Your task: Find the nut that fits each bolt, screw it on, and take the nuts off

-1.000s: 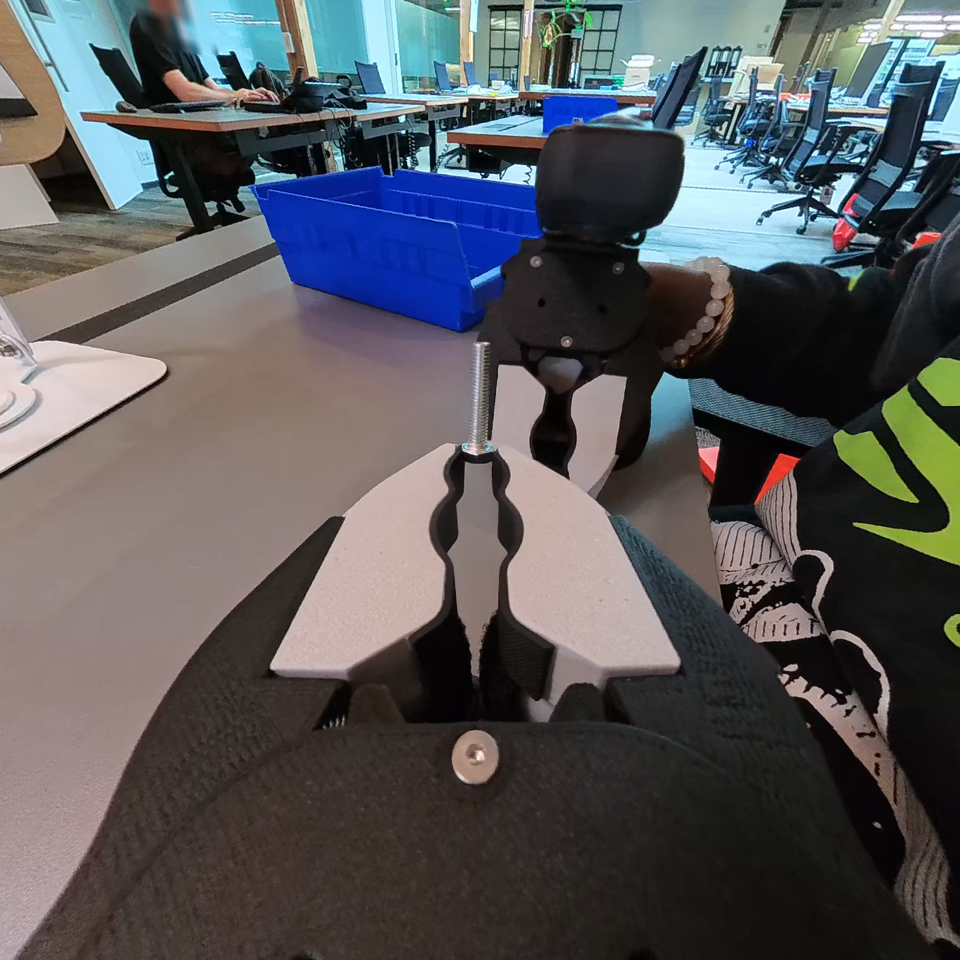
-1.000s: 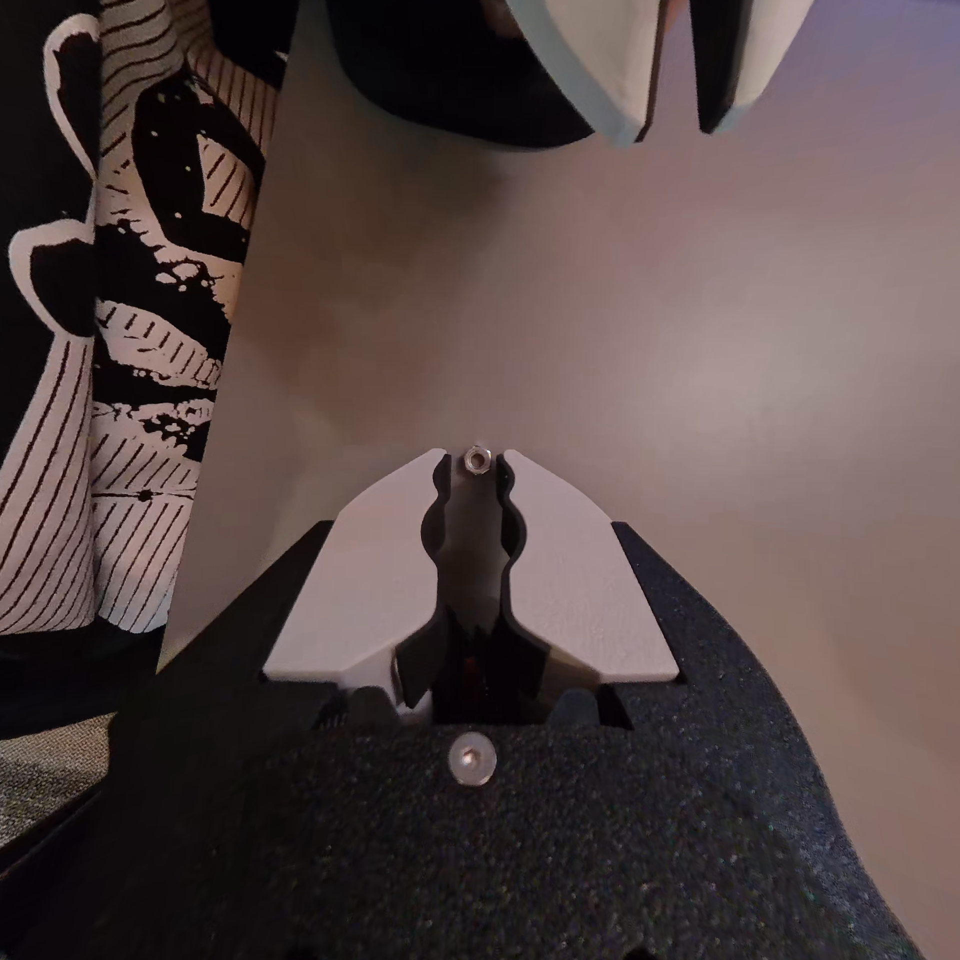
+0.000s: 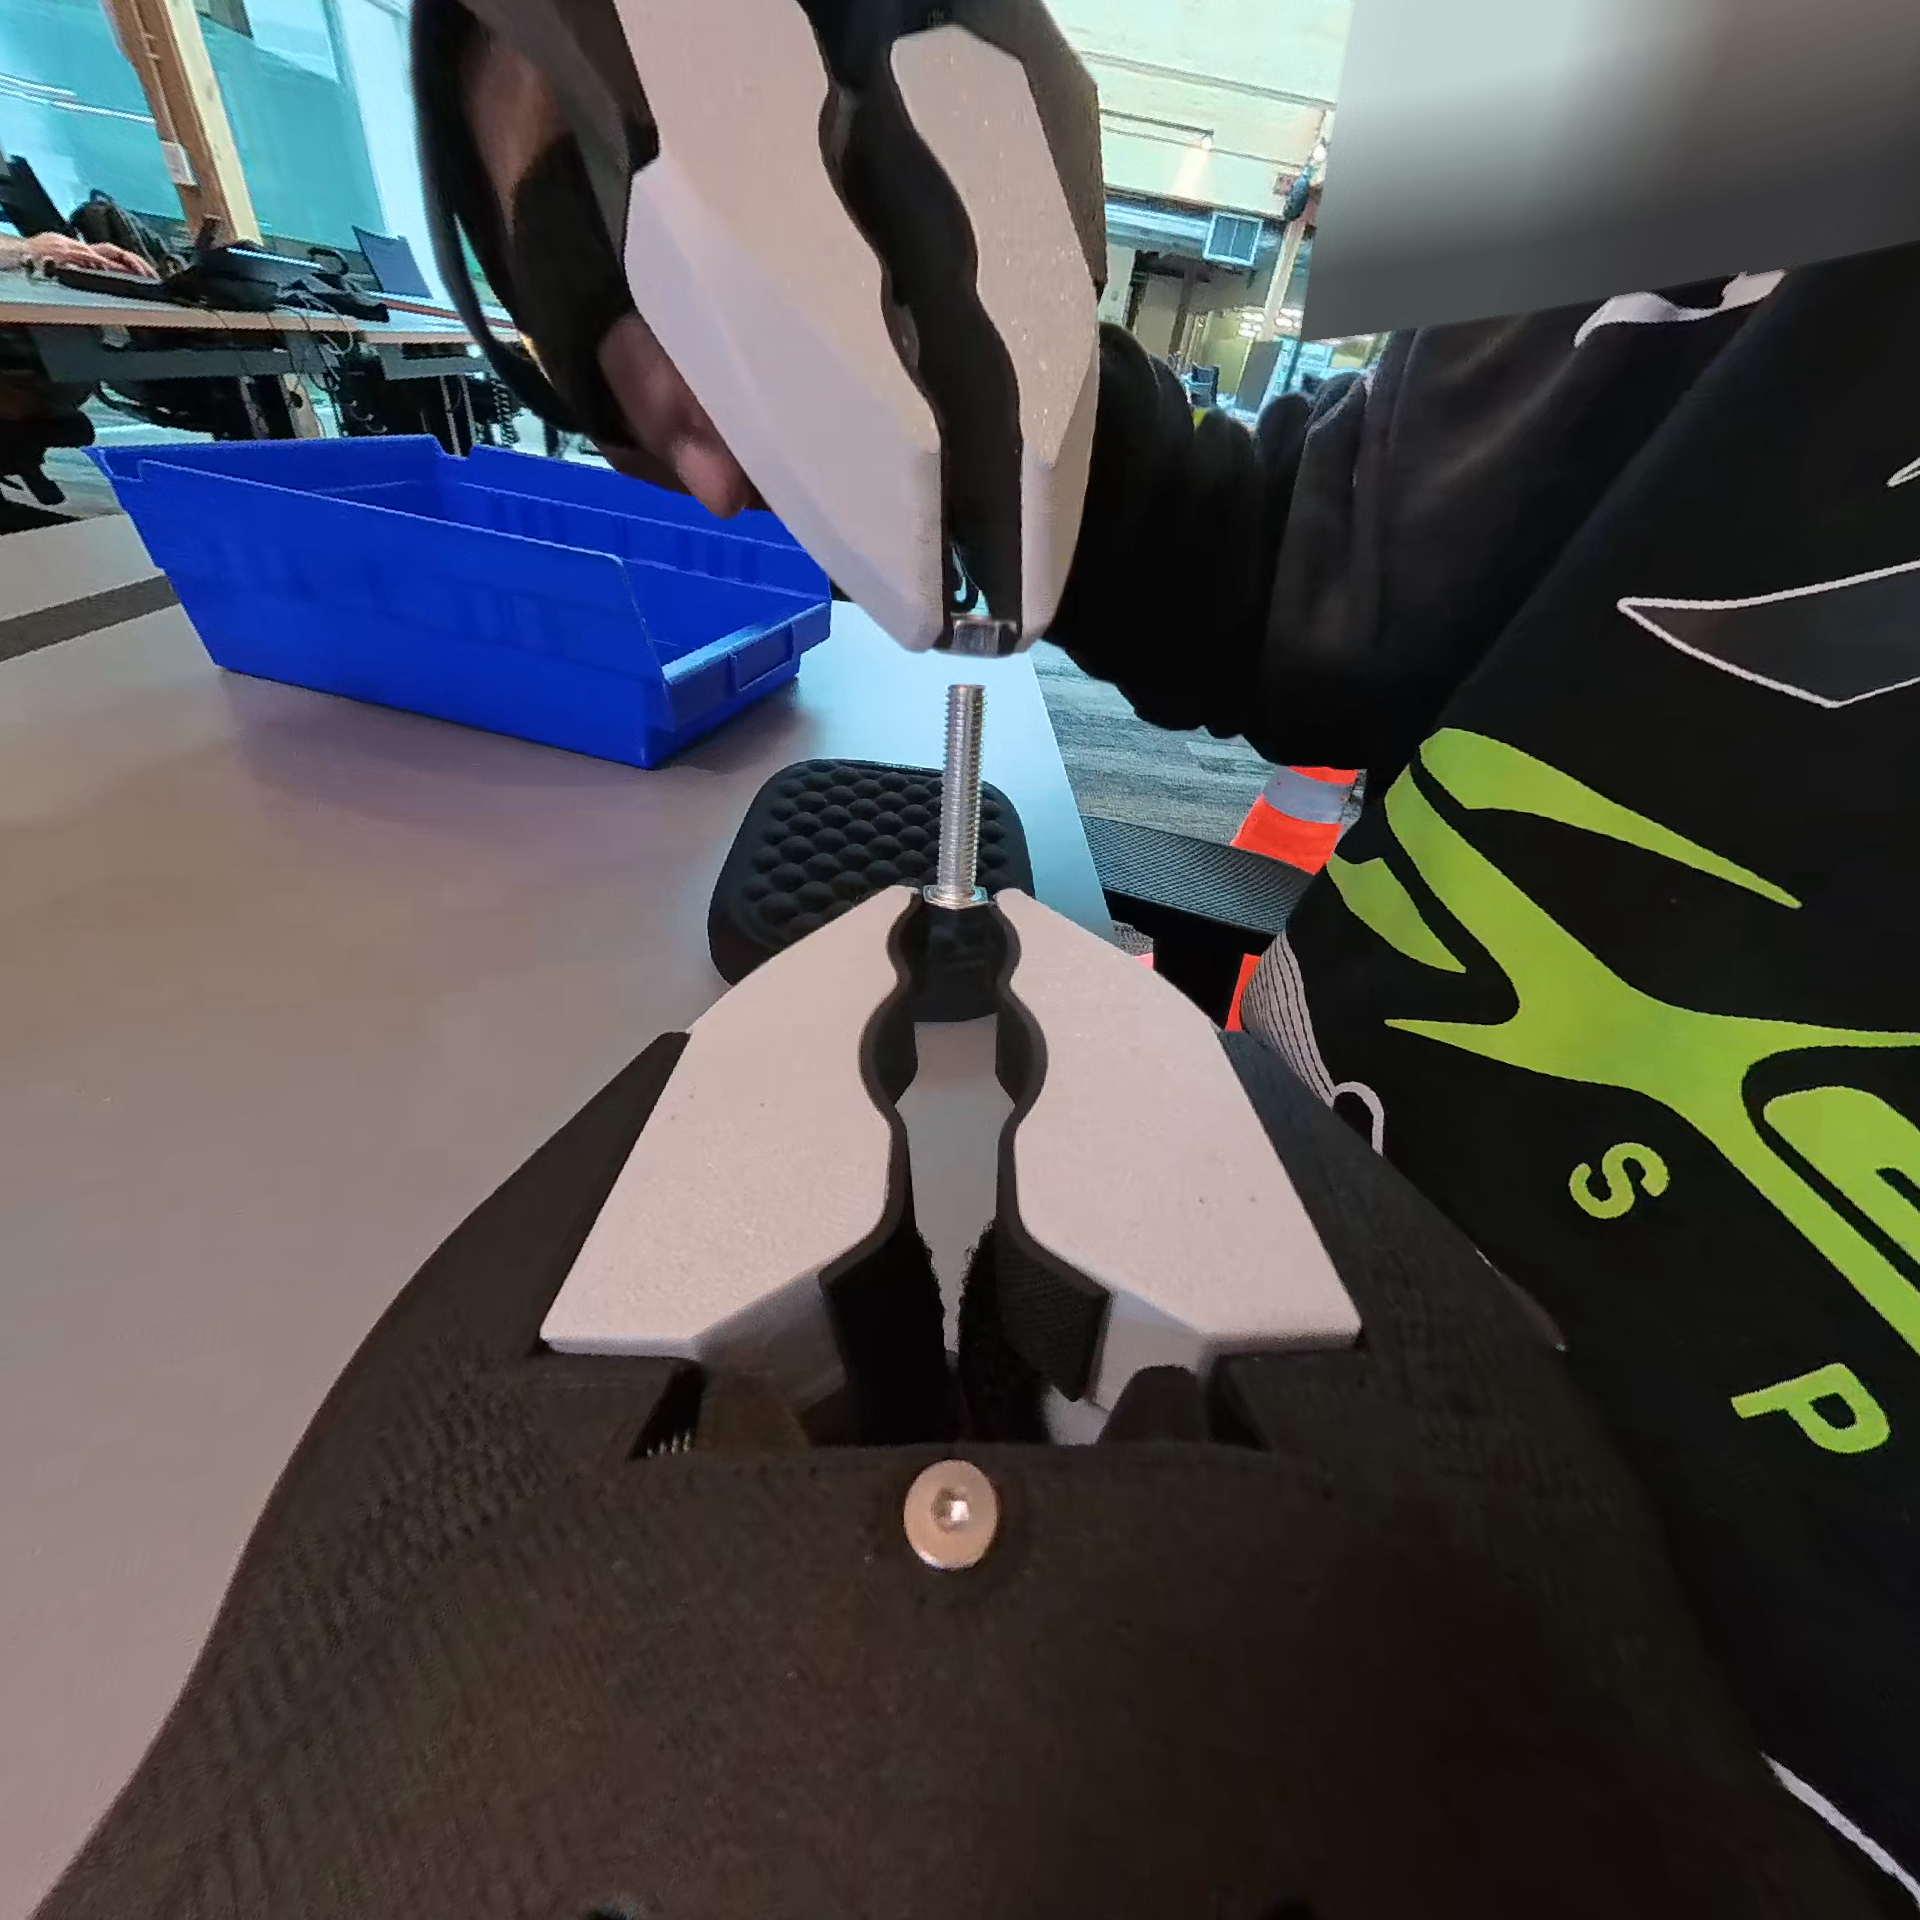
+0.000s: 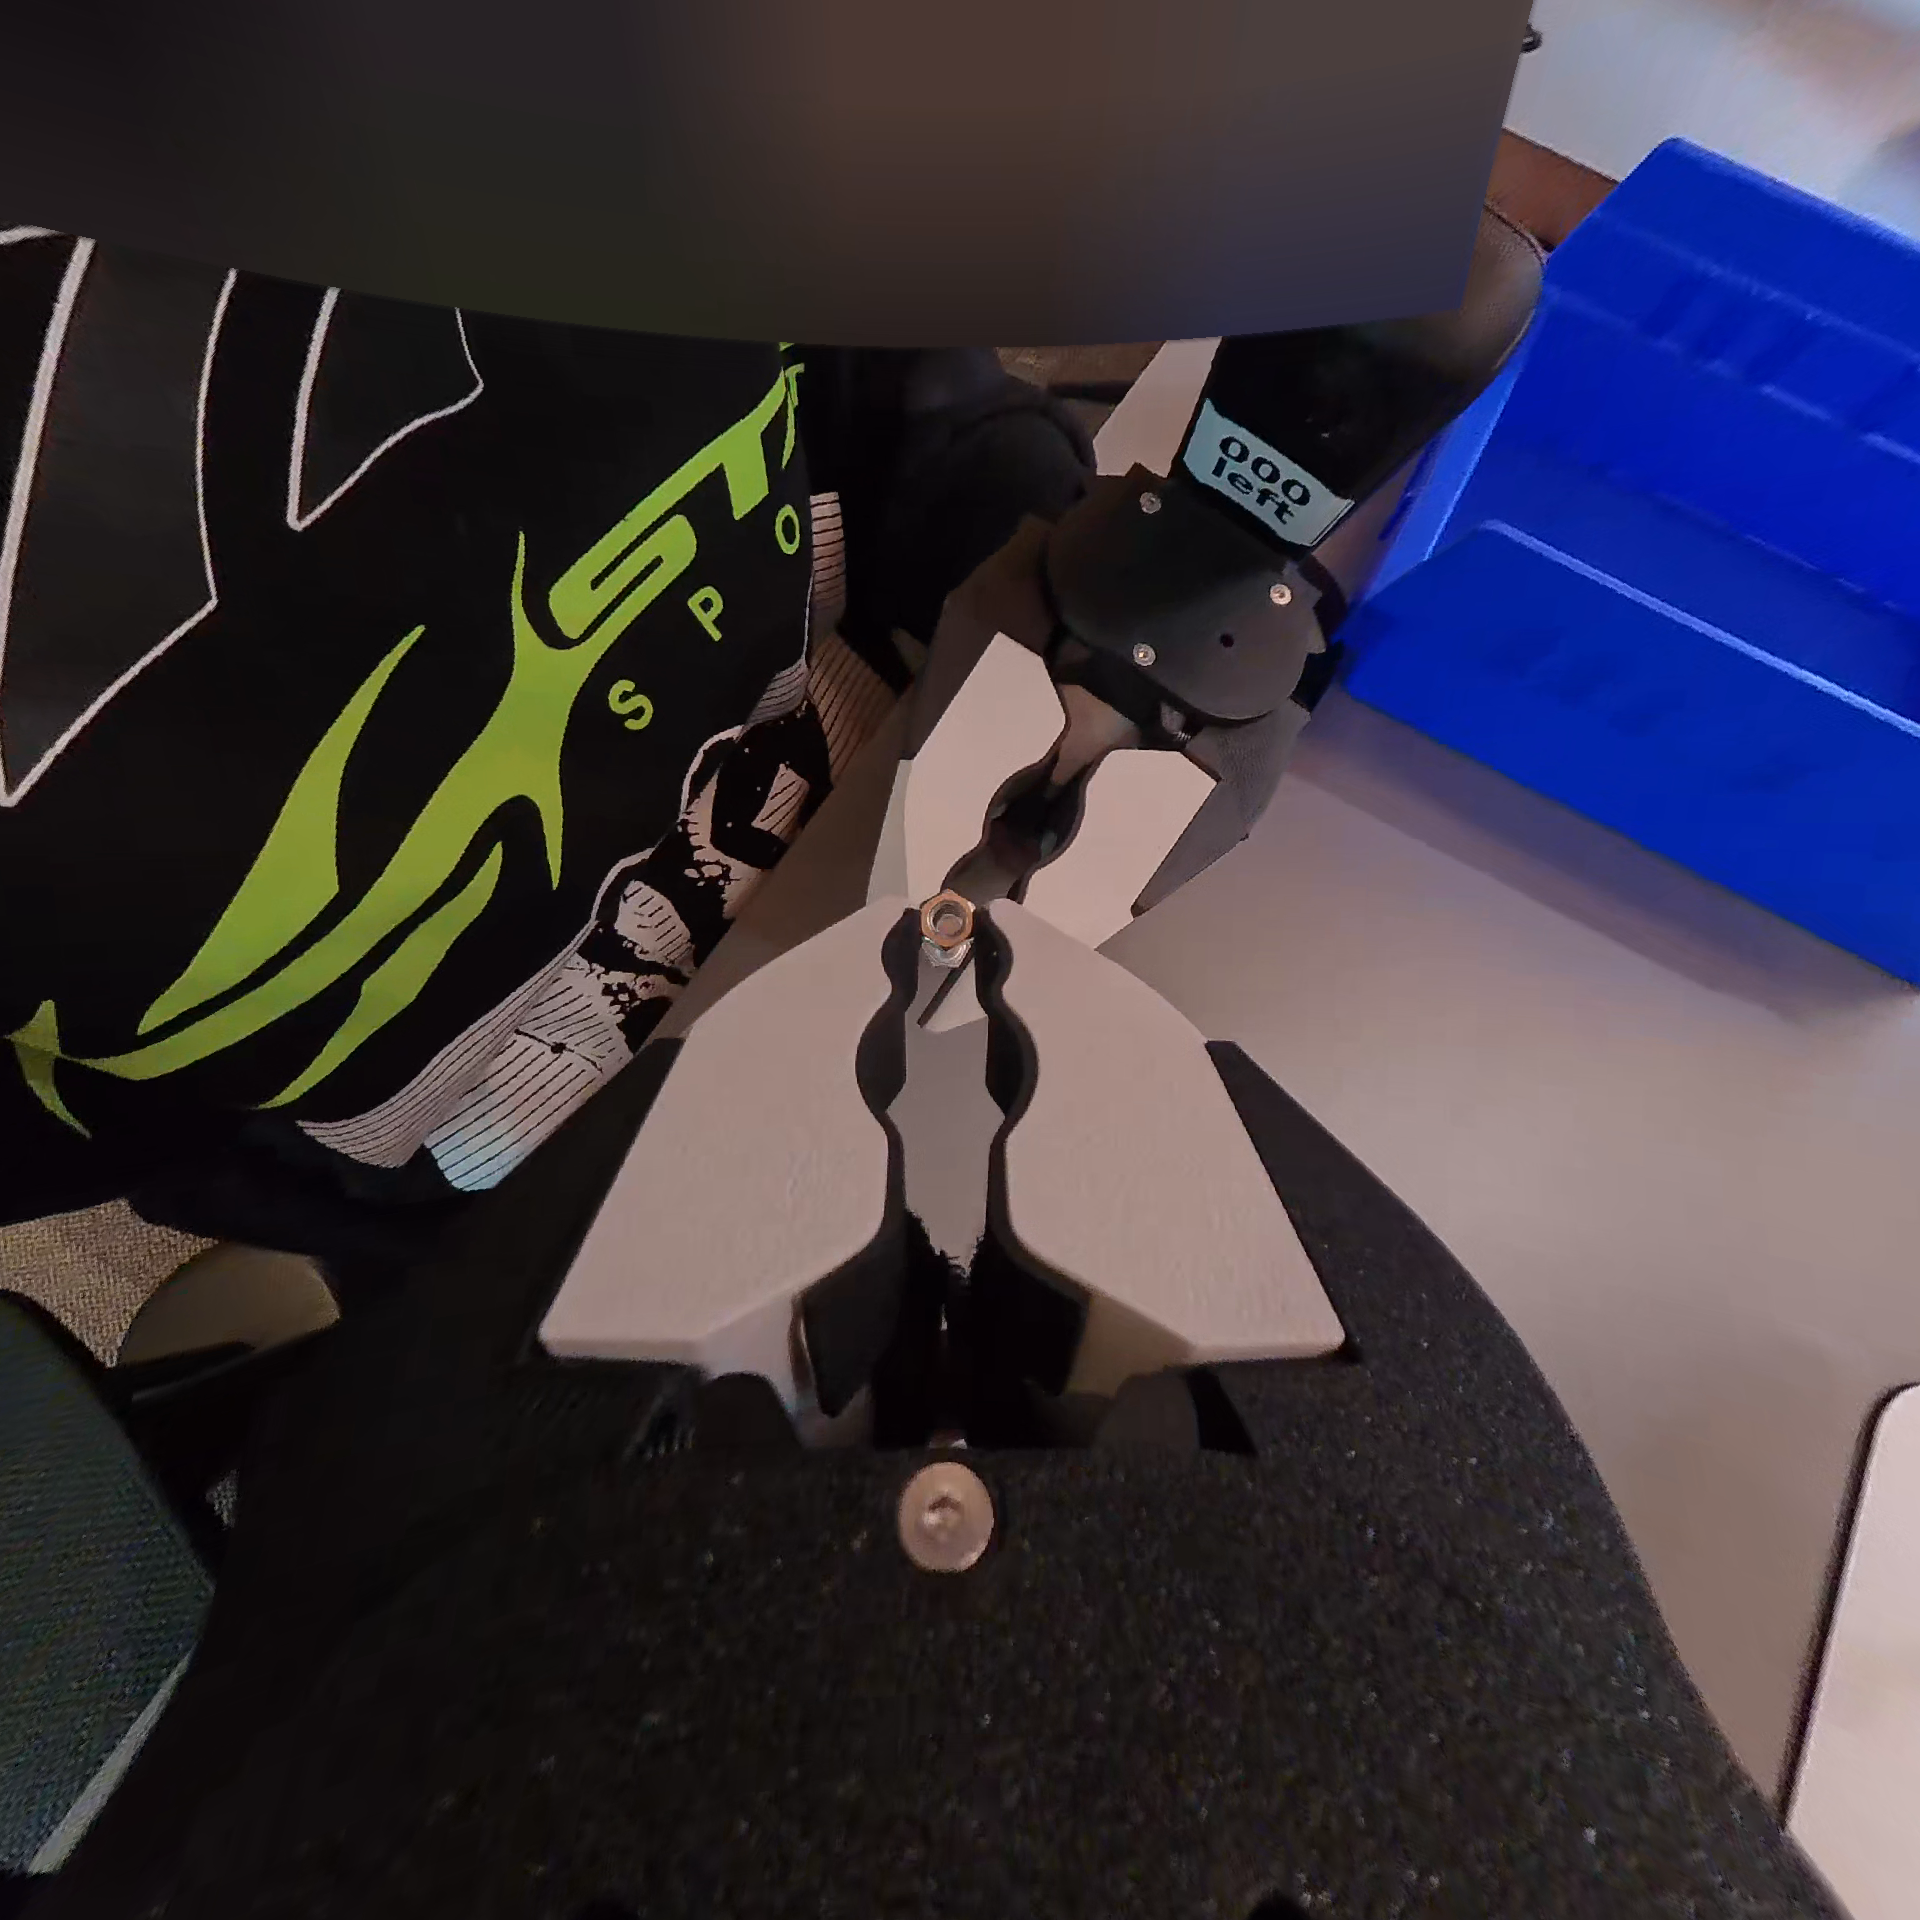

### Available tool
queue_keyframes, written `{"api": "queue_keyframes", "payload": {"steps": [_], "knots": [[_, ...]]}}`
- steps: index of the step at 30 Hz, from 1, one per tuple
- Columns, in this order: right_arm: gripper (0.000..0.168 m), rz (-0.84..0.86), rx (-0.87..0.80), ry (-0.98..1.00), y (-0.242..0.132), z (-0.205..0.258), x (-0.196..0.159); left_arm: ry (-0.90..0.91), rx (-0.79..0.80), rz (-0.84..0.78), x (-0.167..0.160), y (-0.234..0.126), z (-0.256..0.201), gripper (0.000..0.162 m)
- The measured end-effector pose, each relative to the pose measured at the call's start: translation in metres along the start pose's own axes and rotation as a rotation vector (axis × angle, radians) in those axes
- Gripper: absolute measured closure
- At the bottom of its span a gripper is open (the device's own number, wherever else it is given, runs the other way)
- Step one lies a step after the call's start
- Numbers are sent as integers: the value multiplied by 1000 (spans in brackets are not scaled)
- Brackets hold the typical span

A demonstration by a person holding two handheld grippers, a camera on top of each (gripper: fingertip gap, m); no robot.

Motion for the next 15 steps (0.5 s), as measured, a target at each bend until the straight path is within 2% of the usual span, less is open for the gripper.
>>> {"api": "queue_keyframes", "payload": {"steps": [15], "knots": [[158,48,12,-19,5,-2,-2,0,8,0,0,0,0,152]]}}
Point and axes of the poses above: each gripper's, where its closed fingertips meet, y out along the fingers, x out of its top, z = x × y across the jaws, the point moved 9 cm from there along -y, back along the fingers
